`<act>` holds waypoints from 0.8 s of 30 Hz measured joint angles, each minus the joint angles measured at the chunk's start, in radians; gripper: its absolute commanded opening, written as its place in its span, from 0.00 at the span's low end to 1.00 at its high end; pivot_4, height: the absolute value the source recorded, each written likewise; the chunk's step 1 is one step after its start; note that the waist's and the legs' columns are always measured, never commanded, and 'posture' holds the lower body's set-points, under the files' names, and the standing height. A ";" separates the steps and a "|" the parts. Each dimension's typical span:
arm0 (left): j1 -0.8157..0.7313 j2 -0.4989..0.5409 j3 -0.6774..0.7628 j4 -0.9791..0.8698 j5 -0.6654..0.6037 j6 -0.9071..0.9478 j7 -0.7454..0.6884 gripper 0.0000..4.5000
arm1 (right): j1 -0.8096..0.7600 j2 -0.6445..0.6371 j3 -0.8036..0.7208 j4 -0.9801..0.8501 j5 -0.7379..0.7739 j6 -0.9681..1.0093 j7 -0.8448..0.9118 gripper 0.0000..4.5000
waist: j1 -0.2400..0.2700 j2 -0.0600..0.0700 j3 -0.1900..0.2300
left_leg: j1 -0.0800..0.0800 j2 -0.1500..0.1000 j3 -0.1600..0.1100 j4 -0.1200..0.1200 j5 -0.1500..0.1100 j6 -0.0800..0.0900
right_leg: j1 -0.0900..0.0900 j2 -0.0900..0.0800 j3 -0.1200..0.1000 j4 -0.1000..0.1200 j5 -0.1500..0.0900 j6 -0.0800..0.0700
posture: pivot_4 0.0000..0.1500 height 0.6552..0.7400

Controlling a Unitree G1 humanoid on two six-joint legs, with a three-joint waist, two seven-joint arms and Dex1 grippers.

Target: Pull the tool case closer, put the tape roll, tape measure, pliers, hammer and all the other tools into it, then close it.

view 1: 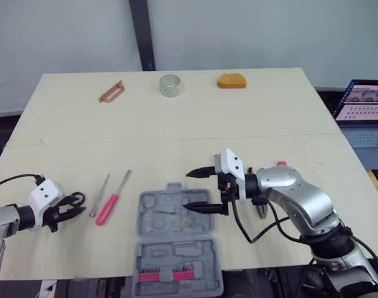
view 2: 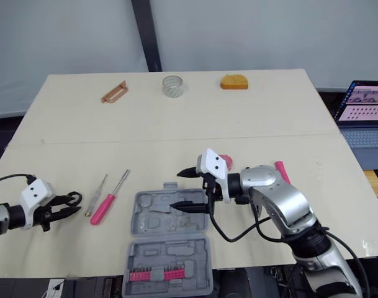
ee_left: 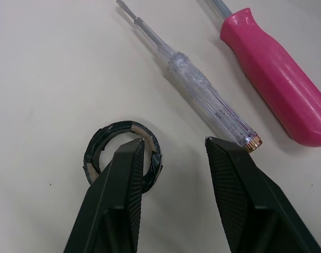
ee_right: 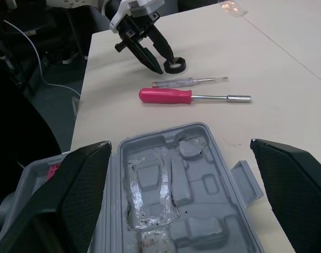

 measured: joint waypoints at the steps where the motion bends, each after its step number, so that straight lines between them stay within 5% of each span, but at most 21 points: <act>1: 0.000 0.000 0.000 0.001 0.000 -0.001 0.002 0.45 | 0.000 0.000 0.000 0.000 0.000 0.000 -0.001 1.00 | 0.000 0.000 0.000 | 0.000 0.000 0.000 0.000 0.000 0.000 | 0.000 0.000 0.000 0.000 0.000 0.000 | 1.00 1.00; 3: 0.000 0.000 0.000 0.001 0.000 -0.004 0.004 0.28 | 0.001 0.000 0.000 0.000 0.000 0.000 -0.002 1.00 | 0.000 0.000 0.000 | 0.000 0.000 0.000 0.000 0.000 0.000 | 0.000 0.000 0.000 0.000 0.000 0.000 | 1.00 1.00; 24: -0.044 -0.001 -0.014 0.071 0.036 -0.045 0.046 0.28 | 0.001 0.007 0.000 0.028 -0.008 -0.001 -0.004 1.00 | 0.000 0.000 0.000 | 0.000 0.000 0.000 0.000 0.000 0.000 | 0.000 0.000 0.000 0.000 0.000 0.000 | 1.00 1.00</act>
